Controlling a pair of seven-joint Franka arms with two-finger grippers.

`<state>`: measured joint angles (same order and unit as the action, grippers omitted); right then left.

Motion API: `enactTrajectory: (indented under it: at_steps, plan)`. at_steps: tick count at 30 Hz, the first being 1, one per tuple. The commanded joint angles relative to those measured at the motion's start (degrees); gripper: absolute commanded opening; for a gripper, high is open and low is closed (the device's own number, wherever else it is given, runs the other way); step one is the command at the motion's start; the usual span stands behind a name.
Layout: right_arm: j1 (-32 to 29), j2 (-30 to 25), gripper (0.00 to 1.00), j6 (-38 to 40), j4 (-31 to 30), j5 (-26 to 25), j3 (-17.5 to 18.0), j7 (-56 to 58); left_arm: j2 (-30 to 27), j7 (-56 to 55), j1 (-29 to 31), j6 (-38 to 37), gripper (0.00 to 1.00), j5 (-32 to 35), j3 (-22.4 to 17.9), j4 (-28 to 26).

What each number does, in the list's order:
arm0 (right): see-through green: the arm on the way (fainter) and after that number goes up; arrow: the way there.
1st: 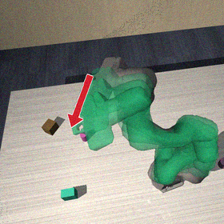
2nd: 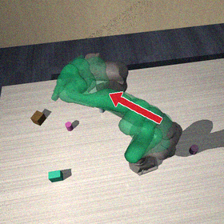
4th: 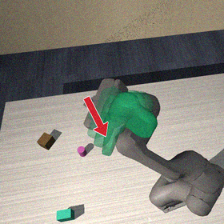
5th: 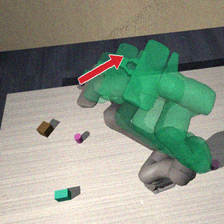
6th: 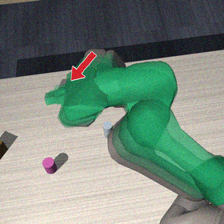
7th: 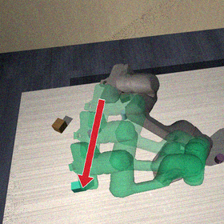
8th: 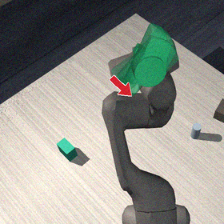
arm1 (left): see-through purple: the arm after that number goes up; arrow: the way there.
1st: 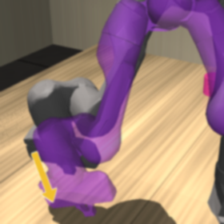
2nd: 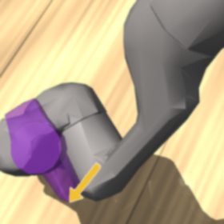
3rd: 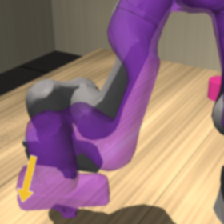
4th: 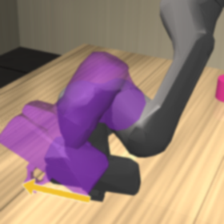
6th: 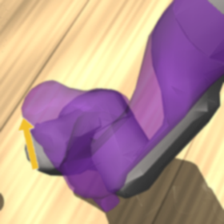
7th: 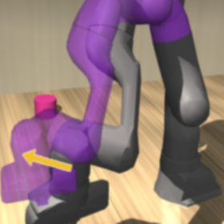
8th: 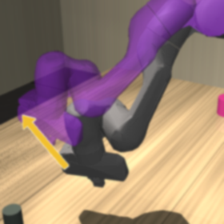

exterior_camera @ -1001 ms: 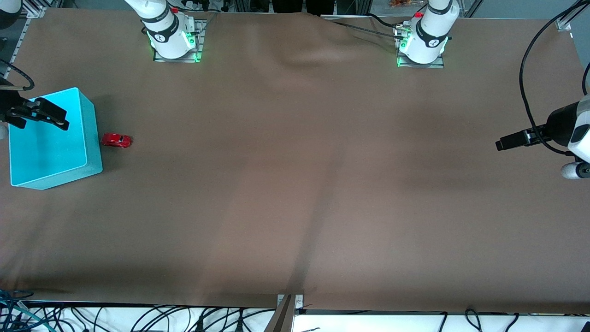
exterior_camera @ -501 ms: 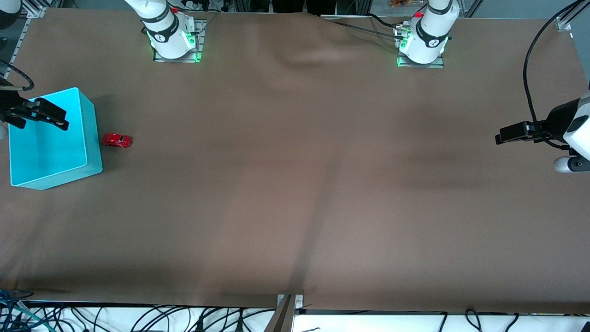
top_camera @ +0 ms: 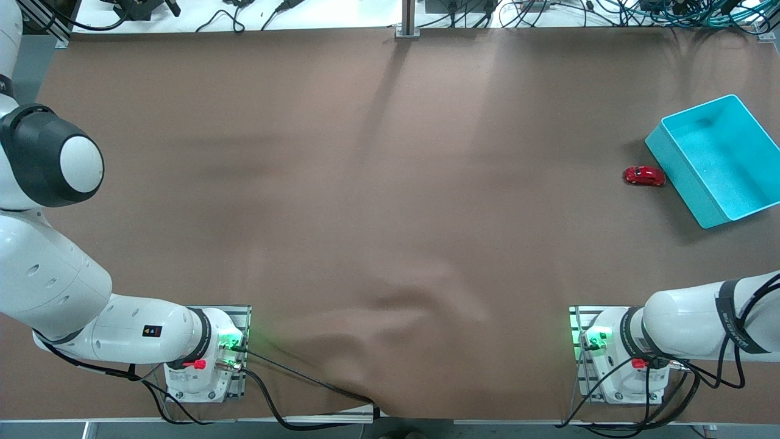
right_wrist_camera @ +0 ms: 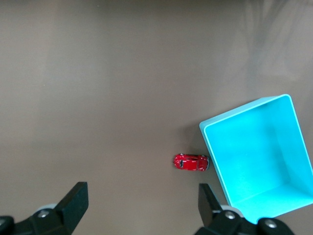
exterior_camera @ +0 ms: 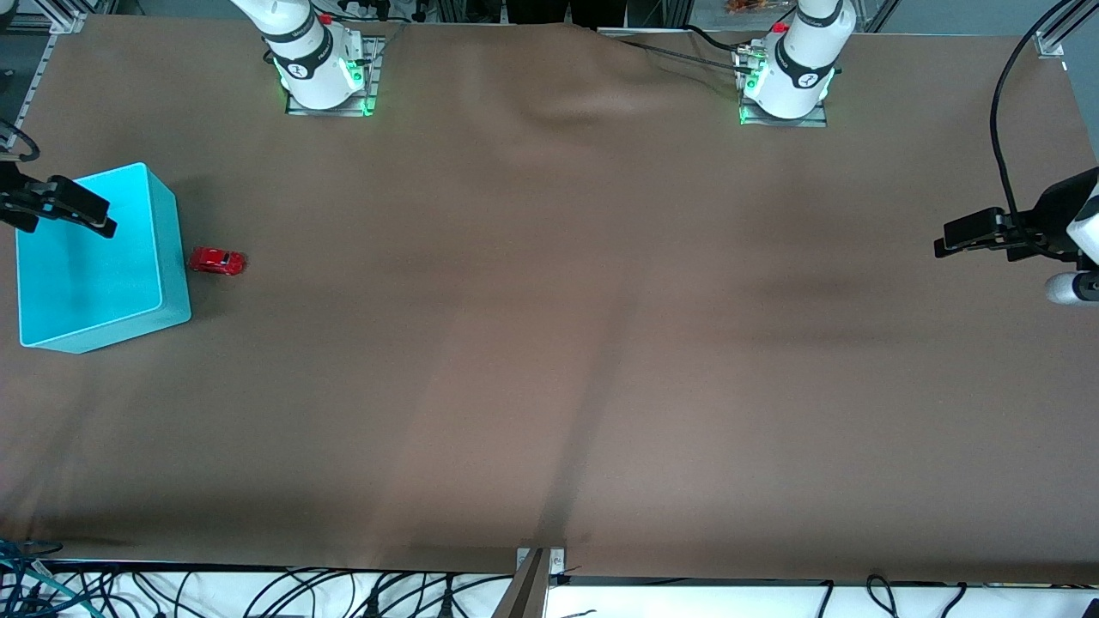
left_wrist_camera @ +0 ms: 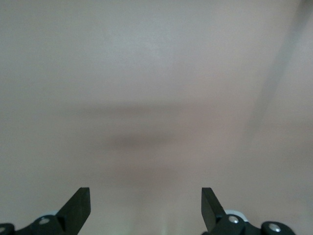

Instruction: Wind red beetle toy and store in blue box

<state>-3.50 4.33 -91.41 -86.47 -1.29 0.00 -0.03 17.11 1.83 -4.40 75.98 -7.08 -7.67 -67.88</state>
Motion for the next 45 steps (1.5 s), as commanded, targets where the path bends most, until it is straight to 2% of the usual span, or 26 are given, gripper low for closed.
enactTrajectory:
  at_steps: [1,7,18,22,45]
  plan:
    - [3.2,-2.7,1.00,0.4,-2.8,2.3,-5.4,0.4,-0.7,1.5,-0.2,-1.2,1.00,0.7,0.2,0.5]
    - [4.5,-3.4,1.00,-0.3,-5.5,2.3,-8.8,0.3,-0.7,1.4,-0.2,-1.2,1.00,0.5,0.2,0.5]
    - [4.5,-4.2,1.00,-5.7,-11.4,2.3,-11.5,-1.6,-0.7,1.4,-0.3,-1.2,1.00,0.4,0.3,0.5]
    - [4.5,-4.9,1.00,-8.6,-13.9,2.3,-11.6,-8.0,-0.7,1.4,-0.3,-1.2,1.00,0.4,0.3,0.5]
    - [5.9,-5.2,1.00,-20.6,-26.0,1.4,-11.5,-24.0,-0.7,1.5,-0.4,-1.2,1.00,0.4,0.3,0.6]
